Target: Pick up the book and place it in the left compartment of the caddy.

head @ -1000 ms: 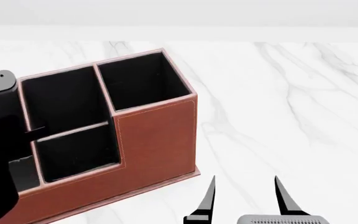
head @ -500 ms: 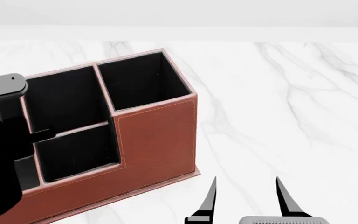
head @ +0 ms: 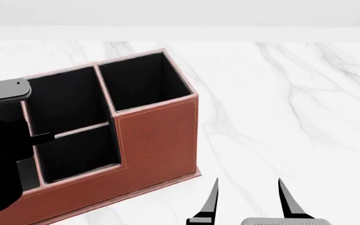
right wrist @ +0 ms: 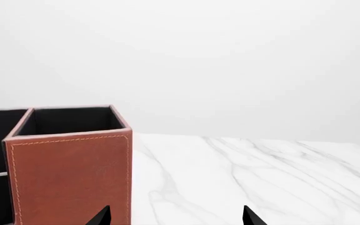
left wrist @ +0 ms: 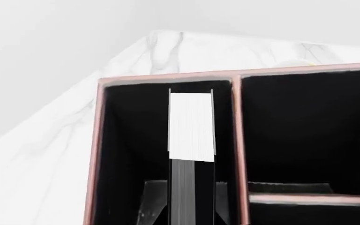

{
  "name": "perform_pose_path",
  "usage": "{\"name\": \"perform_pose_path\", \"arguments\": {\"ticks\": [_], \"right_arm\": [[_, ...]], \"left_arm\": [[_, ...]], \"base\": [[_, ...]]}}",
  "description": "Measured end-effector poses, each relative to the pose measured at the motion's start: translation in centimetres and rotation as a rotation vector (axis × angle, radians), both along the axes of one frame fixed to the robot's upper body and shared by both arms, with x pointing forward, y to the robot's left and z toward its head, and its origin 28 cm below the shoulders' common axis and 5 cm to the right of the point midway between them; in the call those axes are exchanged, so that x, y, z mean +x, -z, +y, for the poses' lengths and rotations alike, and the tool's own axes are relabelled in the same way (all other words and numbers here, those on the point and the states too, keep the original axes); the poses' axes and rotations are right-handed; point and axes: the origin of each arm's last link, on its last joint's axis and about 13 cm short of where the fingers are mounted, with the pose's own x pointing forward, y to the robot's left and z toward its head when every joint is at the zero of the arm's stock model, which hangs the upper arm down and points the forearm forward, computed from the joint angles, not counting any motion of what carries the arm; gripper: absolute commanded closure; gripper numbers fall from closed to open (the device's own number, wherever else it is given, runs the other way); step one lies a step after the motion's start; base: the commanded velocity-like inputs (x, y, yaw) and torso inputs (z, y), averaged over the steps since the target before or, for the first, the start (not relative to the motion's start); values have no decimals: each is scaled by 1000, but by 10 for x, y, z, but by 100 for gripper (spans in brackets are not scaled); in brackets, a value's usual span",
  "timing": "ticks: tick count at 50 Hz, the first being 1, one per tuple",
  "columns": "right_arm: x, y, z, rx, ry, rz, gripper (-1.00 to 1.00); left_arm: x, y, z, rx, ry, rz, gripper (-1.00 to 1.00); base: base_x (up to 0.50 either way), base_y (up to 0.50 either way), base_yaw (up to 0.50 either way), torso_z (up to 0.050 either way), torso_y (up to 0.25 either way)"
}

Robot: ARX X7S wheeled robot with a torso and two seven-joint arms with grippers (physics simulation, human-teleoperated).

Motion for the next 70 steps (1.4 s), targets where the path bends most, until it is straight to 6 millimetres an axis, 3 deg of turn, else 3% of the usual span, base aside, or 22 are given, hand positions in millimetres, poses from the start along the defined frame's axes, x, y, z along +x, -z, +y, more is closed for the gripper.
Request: {"name": "perform_pose_path", "arguments": {"ticks": [70], "right_arm": [[0,2,0,-2,2,6,-100]], "left_arm": [[26,31,22,3,-33,65,100]], "base": [[0,0,0,0,2]]}}
